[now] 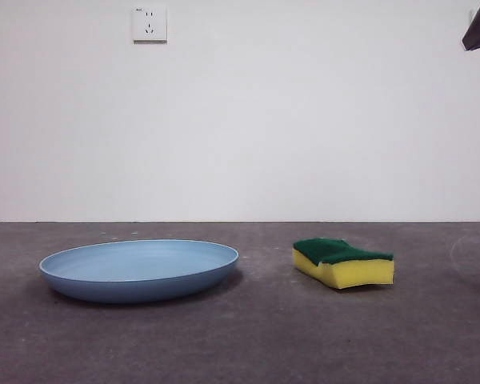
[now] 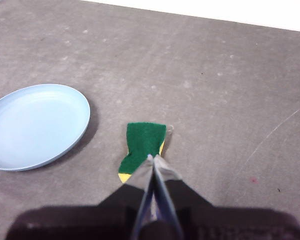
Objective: Pick up the plate,pick up the cloth,clean the plate with the cloth
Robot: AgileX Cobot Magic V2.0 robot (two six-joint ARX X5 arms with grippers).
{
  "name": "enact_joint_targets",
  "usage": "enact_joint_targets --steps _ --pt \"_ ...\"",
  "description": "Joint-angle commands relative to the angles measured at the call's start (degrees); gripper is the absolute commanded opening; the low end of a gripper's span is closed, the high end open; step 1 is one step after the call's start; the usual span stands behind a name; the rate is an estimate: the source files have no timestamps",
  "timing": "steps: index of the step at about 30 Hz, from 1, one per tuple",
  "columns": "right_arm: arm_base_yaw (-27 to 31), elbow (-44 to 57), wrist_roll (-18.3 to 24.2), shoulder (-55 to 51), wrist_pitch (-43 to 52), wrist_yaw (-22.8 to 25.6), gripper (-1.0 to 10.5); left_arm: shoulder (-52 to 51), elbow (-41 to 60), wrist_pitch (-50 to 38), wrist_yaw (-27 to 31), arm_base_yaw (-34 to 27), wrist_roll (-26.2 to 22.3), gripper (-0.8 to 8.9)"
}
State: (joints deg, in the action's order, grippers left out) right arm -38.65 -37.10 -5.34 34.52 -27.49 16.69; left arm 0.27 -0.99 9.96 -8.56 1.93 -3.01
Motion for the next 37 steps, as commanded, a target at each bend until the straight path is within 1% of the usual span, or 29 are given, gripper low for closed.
enact_joint_targets --steps 1,20,21,23,25,28,29,30,31,33,35,37 --pt "0.00 0.42 -0.33 -0.15 0.11 0.17 0.0 -0.07 0.79 -0.07 -0.15 -0.15 0.20 -0.03" --pt "0.00 0.42 -0.13 -0.15 0.13 0.20 0.0 -0.07 0.79 -0.07 -0.13 -0.15 0.20 -0.03" --pt "0.02 0.39 0.15 -0.15 0.15 0.59 0.0 -0.07 0.79 -0.04 -0.13 -0.15 0.20 -0.03" --pt "0.02 0.39 1.40 -0.15 0.17 3.82 0.0 -0.07 0.79 -0.07 -0.13 -0.15 0.20 -0.03" --pt "0.02 0.39 1.36 -0.33 0.11 6.99 0.0 -0.07 0.79 -0.07 -0.13 -0.15 0.20 -0.03" --pt "0.90 0.42 1.40 -1.97 -0.09 8.92 0.0 -0.07 0.79 -0.04 -0.13 -0.15 0.20 -0.03" --pt "1.53 0.42 2.60 -2.69 -0.04 8.90 0.0 -0.07 0.79 -0.04 -0.13 -0.15 0.22 -0.03" --pt "2.62 0.42 3.78 -3.56 -0.04 8.68 0.0 -0.07 0.79 -0.04 -0.13 -0.15 0.20 -0.03" --pt "4.00 0.50 3.82 -4.42 -0.04 8.24 0.0 -0.07 0.79 -0.07 -0.13 -0.15 0.20 -0.03" --pt "7.23 0.87 3.87 -6.32 0.00 5.51 0.0 -0.07 0.79 -0.04 -0.15 -0.15 0.22 -0.03" --pt "11.93 2.27 4.33 -8.90 0.92 0.26 0.0 -0.07 0.79 -0.07 -0.13 -0.15 0.20 -0.03" --pt "16.81 5.01 5.70 -11.56 4.00 -5.53 0.0 -0.07 0.79 -0.07 -0.13 -0.15 0.22 -0.03"
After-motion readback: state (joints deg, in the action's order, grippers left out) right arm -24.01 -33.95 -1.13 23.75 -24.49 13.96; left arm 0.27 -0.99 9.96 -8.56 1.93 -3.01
